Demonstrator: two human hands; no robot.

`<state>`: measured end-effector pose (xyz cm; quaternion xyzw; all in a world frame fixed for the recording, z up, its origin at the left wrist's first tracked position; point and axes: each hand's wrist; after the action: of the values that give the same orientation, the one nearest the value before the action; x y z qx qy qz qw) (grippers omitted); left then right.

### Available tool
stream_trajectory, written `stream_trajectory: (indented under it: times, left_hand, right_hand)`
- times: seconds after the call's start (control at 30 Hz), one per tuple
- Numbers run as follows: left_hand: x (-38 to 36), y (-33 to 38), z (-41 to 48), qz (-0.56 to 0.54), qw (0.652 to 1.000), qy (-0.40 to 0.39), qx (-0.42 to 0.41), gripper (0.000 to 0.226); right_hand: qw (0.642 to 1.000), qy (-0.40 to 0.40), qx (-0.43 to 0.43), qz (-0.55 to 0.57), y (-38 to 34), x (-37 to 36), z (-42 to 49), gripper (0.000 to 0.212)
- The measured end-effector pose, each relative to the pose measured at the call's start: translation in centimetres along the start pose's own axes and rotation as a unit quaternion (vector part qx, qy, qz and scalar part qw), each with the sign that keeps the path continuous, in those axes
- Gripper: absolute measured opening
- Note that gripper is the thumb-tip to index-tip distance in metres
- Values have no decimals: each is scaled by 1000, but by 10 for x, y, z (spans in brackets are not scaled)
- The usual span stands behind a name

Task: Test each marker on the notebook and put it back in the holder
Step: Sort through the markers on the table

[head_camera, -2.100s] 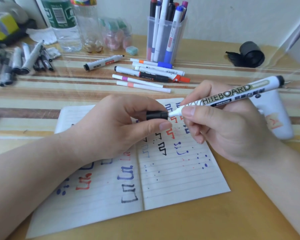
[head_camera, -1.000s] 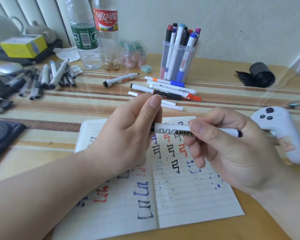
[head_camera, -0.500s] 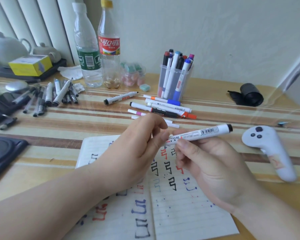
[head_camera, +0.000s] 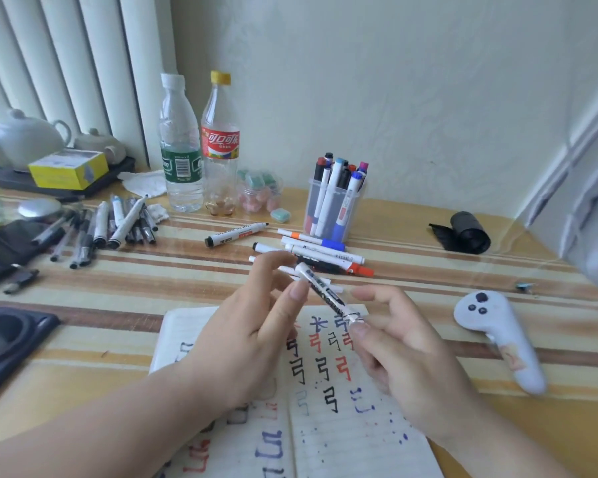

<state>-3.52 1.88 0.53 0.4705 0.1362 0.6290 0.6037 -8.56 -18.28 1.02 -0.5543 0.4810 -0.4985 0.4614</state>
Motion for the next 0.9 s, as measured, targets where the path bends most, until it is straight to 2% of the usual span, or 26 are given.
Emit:
stream_trajectory:
  times: [0.13, 0.23, 0.3, 0.37, 0.43, 0.5, 0.57, 0.6, 0.73, 0.9]
  left_hand:
    - [-1, -5, 1, 61, 998, -23, -1, 53]
    - [-4, -8, 1, 136, 989, -40, -43, 35]
    - [-5, -12, 3, 165, 983, -41, -66, 17]
    - [-7, -14, 4, 180, 979, -50, -80, 5]
    - [-8, -14, 4, 183, 976, -74, -88, 8]
    - [-9, -11, 2, 185, 975, -93, -85, 11]
    - [-8, -7, 0, 185, 974, -102, -80, 13]
    - [-8, -6, 0, 179, 975, -109, -74, 19]
    - [-4, -4, 3, 148, 978, -144, -39, 70]
    - [-3, -2, 5, 148, 961, -228, -57, 88]
  right_hand:
    - [996, 27, 53, 71, -10, 8, 1, 11]
    - [990, 24, 84, 110, -11, 14, 1, 44]
    - [988, 17, 85, 127, -12, 15, -1, 49]
    - [990, 34, 89, 104, -12, 13, -1, 33]
    - [990, 77, 112, 26, -11, 11, -1, 22]
    - [984, 101, 144, -42, -11, 8, -1, 21]
    - [981, 113, 144, -60, -18, 8, -2, 23]
    - [980, 128, 140, -60, -24, 9, 0, 23]
    - [966, 180, 162, -86, -62, 12, 17, 13]
    - [944, 210, 210, -145, -105, 17, 89, 11]
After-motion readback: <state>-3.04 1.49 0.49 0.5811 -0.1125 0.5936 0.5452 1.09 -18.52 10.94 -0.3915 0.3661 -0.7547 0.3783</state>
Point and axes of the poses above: each hand's wrist, its own z-axis towards the middle knuckle, its own x-axis out of the back of the hand, y = z × x, and after that the axes turned 11 degrees about -x, right-handed
